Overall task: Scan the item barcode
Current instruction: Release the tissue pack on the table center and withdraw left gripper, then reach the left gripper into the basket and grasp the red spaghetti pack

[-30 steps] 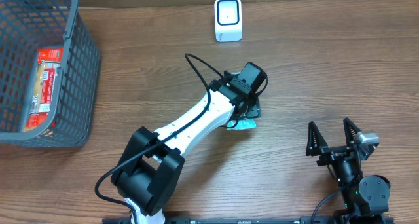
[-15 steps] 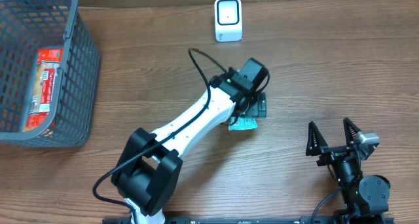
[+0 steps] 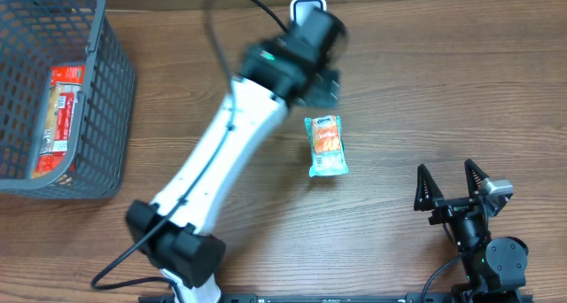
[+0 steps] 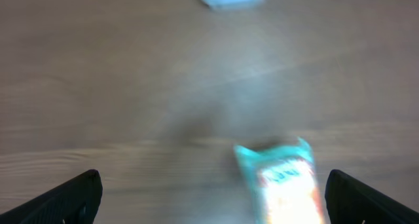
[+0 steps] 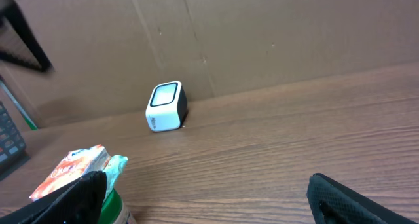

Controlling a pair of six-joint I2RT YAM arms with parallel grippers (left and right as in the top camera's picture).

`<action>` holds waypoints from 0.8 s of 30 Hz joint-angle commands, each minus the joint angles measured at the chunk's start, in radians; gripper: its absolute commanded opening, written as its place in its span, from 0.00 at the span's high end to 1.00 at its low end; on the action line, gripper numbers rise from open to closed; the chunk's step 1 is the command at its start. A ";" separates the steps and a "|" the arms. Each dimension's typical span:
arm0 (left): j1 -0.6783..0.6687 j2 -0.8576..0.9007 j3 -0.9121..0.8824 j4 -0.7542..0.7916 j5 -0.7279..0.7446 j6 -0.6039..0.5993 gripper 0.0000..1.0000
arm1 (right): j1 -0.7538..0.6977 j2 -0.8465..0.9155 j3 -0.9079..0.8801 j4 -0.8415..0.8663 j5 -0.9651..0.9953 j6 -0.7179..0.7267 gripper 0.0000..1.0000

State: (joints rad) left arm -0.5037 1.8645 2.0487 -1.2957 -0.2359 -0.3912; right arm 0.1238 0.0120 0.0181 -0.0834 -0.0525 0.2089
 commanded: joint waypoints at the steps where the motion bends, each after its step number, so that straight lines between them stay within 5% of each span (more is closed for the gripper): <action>1: 0.158 -0.035 0.180 -0.051 -0.080 0.125 0.00 | -0.007 -0.009 -0.010 0.003 -0.002 0.001 0.00; 18: 0.921 -0.021 0.314 0.006 -0.084 0.289 0.00 | -0.007 -0.009 -0.010 0.003 -0.002 0.001 0.00; 24: 1.091 -0.019 0.261 0.069 0.069 0.408 0.00 | -0.007 -0.009 -0.010 0.003 -0.002 0.001 0.00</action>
State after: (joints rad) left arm 0.5278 1.8553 2.3394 -1.2522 -0.2729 -0.0765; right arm 0.1238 0.0120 0.0181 -0.0837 -0.0528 0.2089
